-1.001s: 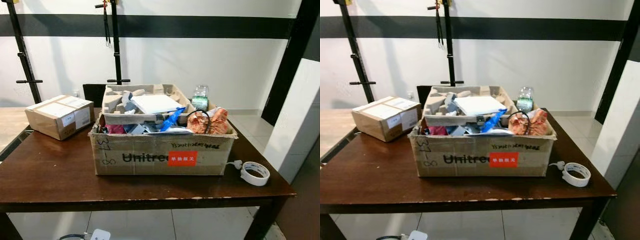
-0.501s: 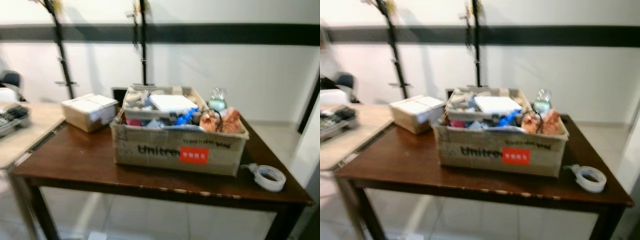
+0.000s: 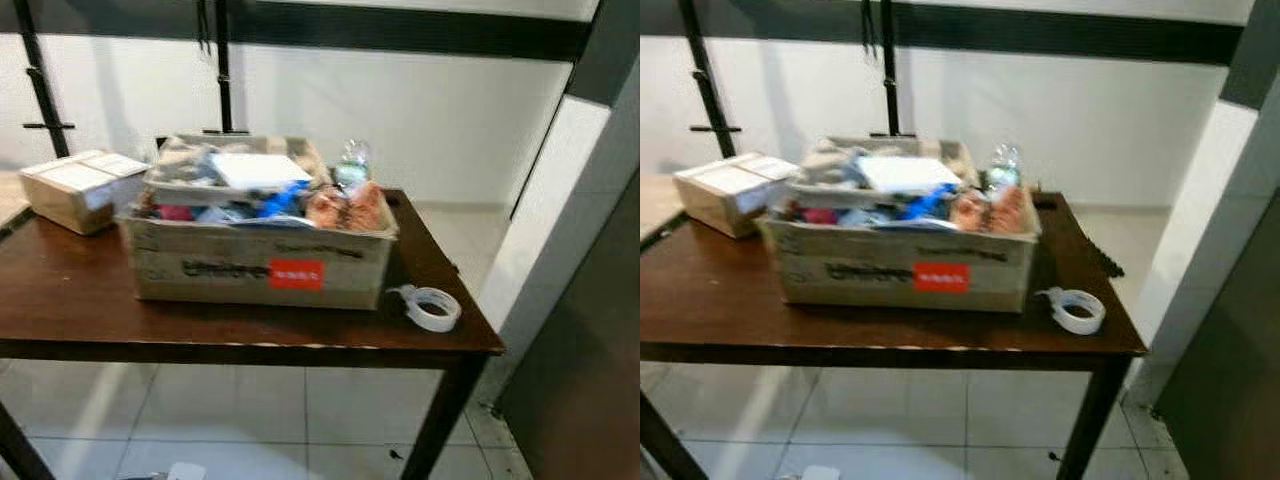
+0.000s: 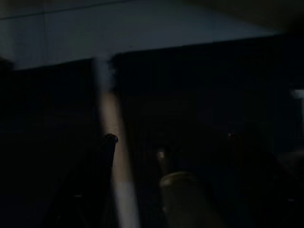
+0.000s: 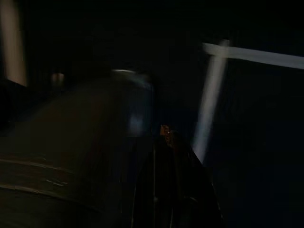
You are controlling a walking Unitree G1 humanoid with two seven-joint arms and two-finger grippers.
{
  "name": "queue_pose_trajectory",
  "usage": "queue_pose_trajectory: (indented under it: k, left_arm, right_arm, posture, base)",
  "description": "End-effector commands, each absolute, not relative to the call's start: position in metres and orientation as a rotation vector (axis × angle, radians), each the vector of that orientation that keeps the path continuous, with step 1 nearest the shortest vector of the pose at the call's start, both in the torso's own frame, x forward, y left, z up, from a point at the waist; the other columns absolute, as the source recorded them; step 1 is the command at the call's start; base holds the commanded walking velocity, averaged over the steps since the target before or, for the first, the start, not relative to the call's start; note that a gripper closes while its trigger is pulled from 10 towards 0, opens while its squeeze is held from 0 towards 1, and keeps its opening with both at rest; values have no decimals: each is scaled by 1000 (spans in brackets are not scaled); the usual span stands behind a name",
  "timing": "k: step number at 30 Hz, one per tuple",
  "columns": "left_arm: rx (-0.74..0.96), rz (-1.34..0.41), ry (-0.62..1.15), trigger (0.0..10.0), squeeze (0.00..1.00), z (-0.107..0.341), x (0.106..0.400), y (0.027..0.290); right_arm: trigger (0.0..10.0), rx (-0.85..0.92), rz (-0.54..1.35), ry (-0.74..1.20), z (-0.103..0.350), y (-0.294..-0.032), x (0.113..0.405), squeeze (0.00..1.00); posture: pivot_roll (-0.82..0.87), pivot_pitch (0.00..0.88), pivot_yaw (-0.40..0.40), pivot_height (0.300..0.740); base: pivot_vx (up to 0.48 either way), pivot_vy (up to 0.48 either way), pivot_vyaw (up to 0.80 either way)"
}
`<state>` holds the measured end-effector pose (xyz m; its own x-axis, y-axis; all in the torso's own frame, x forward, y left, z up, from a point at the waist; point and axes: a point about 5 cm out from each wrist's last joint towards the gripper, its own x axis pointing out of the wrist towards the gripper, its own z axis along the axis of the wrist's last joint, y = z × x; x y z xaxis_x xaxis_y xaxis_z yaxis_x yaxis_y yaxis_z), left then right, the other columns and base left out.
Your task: Picking trash to rubbish bin
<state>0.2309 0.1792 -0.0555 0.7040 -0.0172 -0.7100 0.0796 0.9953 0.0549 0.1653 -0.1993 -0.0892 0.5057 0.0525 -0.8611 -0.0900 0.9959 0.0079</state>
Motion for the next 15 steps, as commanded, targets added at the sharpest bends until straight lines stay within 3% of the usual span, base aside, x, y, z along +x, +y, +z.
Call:
queue_pose_trajectory:
  k: [1, 8, 15]
  left_arm:
    - [86, -38, 808, 10000, 0, -59, 225, 183]
    - [187, -94, 823, 10000, 0, -62, 220, 182]
    - [166, -93, 829, 10000, 0, -62, 220, 183]
  right_arm:
    - [10000, -37, 89, 1045, -90, -198, 163, 0]
    - [10000, -29, 85, 1051, -92, -197, 161, 0]
    - [10000, -19, 84, 1054, -93, -192, 161, 0]
  posture:
    - [-99, 109, -36, 740]
    - [-95, 105, -36, 740]
    - [-90, 95, -28, 740]
  base:
    - [0, 0, 0]
    - [0, 0, 0]
    - [0, 0, 0]
